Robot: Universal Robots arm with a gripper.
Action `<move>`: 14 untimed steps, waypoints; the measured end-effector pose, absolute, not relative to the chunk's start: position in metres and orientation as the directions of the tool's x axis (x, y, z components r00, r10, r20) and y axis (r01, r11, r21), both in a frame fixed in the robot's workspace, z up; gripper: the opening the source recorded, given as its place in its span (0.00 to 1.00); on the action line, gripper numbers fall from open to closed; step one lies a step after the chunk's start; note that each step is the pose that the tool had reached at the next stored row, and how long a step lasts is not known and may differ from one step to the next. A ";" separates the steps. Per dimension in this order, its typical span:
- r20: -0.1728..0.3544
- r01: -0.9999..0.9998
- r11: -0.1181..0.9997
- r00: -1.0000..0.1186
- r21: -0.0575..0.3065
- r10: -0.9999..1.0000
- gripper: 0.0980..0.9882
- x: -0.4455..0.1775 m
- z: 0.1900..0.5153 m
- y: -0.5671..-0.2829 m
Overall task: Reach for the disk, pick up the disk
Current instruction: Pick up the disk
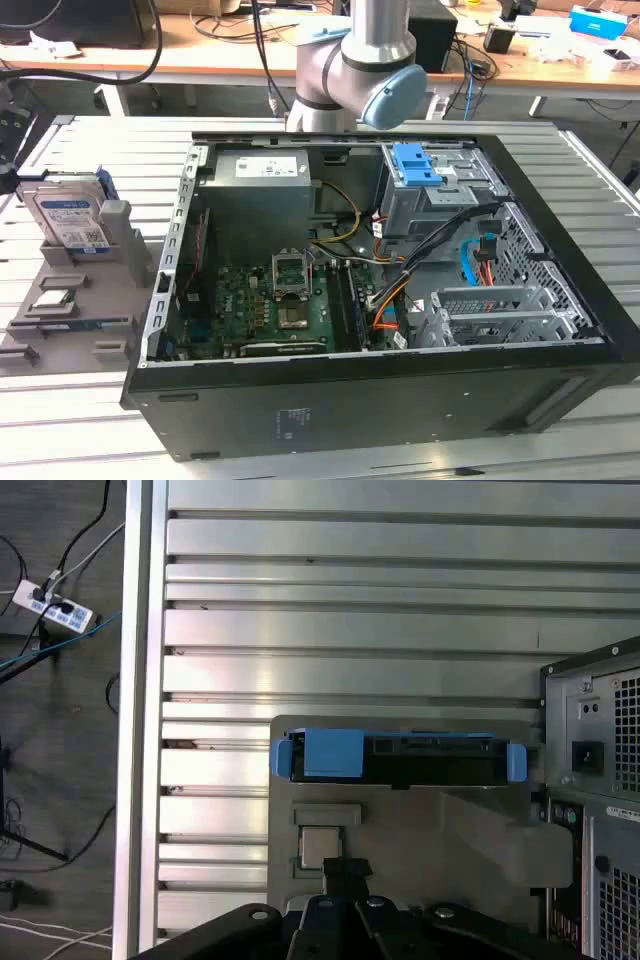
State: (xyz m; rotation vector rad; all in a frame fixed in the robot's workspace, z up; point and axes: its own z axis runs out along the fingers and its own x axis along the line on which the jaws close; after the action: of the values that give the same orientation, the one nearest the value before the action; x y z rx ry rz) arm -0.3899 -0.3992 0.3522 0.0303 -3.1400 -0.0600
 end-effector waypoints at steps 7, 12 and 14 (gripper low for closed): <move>0.000 -0.126 0.991 -0.992 0.038 -0.126 0.01 -0.390 0.352 -0.399; 0.001 -0.163 0.986 -0.987 0.038 -0.164 0.01 -0.390 0.352 -0.399; 0.001 -0.179 0.983 -0.984 0.038 -0.179 0.01 -0.390 0.352 -0.399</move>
State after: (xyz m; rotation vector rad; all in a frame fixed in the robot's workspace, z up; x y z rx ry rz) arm -0.3899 -0.3992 0.3523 0.2815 -3.1244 -0.0596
